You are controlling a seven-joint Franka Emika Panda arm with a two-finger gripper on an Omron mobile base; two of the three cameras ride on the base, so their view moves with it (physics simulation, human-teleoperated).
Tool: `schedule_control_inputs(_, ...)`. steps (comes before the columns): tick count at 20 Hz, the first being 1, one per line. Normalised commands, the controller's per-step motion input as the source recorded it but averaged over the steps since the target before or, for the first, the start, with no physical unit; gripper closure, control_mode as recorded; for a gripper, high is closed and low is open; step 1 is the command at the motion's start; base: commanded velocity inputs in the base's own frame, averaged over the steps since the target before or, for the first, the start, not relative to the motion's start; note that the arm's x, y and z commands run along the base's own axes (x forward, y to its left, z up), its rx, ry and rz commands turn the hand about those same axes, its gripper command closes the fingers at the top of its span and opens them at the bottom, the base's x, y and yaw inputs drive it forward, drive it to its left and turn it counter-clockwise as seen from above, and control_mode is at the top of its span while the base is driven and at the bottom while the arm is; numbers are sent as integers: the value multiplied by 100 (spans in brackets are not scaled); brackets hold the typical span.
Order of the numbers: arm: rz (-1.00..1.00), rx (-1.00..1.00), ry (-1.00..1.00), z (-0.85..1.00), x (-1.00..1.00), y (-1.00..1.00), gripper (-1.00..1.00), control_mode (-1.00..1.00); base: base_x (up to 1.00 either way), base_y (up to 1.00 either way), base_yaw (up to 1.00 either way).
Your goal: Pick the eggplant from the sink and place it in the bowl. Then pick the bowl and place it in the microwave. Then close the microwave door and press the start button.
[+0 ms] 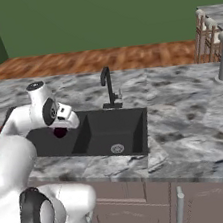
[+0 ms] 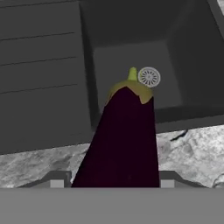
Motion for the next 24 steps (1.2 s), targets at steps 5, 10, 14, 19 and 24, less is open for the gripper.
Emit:
schedule_control_inputs(5,63,-13,1,41,-62,96,100,-100,0,0,0)
schedule_control_inputs(10,52,-11,0,54,-32,100,100,-100,0,0,0)
schedule_control_inputs(14,50,-5,1,15,-5,100,100,-100,0,0,0)
schedule_control_inputs(19,44,-5,0,-3,14,99,100,-100,0,0,0)
schedule_control_inputs(24,30,-1,0,-16,20,68,100,-100,0,0,0)
